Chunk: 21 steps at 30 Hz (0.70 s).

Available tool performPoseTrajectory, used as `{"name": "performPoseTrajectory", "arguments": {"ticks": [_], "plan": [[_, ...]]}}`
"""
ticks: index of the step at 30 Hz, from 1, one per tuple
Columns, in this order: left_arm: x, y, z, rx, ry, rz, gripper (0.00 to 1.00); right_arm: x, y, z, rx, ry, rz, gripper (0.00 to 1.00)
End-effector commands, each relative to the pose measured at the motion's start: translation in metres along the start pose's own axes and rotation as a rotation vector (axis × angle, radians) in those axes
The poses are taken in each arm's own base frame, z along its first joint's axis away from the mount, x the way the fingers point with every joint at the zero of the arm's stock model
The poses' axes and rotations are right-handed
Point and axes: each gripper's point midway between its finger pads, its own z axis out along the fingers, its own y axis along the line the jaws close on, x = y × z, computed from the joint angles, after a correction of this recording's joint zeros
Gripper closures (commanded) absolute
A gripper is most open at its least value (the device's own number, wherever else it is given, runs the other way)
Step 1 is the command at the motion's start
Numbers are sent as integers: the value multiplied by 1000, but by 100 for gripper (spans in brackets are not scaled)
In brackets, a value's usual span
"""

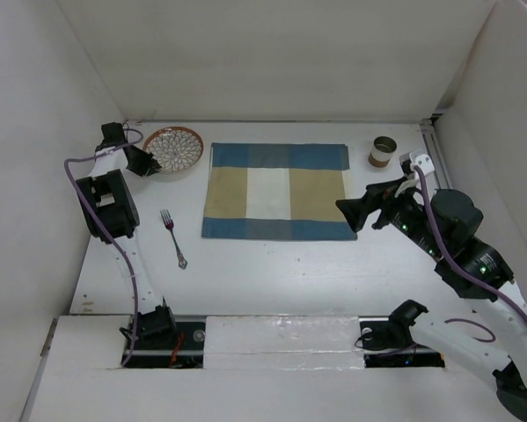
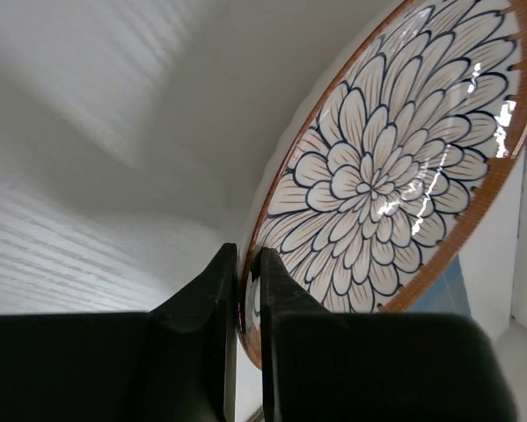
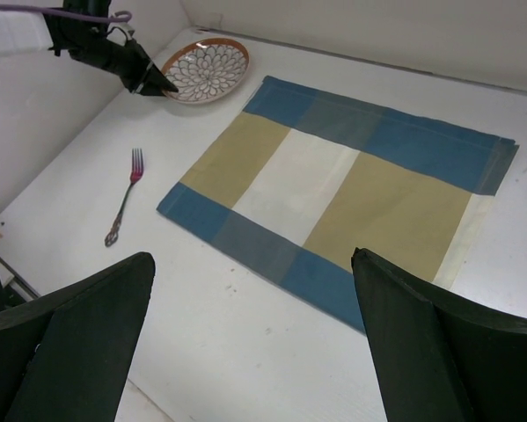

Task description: Set the dinner table for one person

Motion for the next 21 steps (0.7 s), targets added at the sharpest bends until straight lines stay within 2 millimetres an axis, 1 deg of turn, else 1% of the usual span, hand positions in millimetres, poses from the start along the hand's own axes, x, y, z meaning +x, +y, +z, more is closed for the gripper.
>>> {"name": "performPoseTrajectory", "arguments": {"ticks": [1,3,4,5,6,8,9,10,12,13,14,15,16,17,18,19,20,21], "plan": [[14,31,14,-126,48,9,100,-12,7,1,-35,-58,4,0],[13,16,9,-69,55,15,100,-12,7,1,-35,-58,4,0],[7,4,6,-18,40,27,100,-14,9,1,-46,-65,4,0],[12,-6,2,39,61,33,100,-10,9,2,-44,-56,13,0],[7,-23,-14,100,33,52,100,-10,9,2,-44,-56,13,0],[4,-44,-29,200,-2,61,100,-10,9,2,-44,-56,13,0],[1,-53,-40,234,-22,66,100,-10,9,2,-44,-56,13,0],[-6,-71,-65,288,-62,78,100,-6,9,3,-42,-47,22,0],[-10,-90,-88,368,-102,104,100,-8,7,1,-36,-58,23,0],[-13,-107,-117,424,-142,122,100,-8,7,1,-36,-58,23,0],[-15,-114,-130,448,-167,135,100,-7,5,1,-22,-52,23,0],[-13,-119,-142,474,-170,137,100,-9,5,-2,-24,-61,32,0],[-11,-124,-154,499,-182,149,100,-6,3,-2,-12,-51,32,0],[-11,-134,-181,538,-218,160,100,-6,3,-2,-12,-51,32,0],[-6,-138,-193,565,-217,162,100,-5,3,-5,-12,-50,41,0],[3,-134,-196,575,-202,166,100,-6,2,-5,-2,-52,42,0],[8,-136,-215,596,-217,165,100,-3,1,-5,1,-43,42,0],[21,-141,-220,618,-203,185,100,-4,-1,-5,10,-46,42,0]]}}
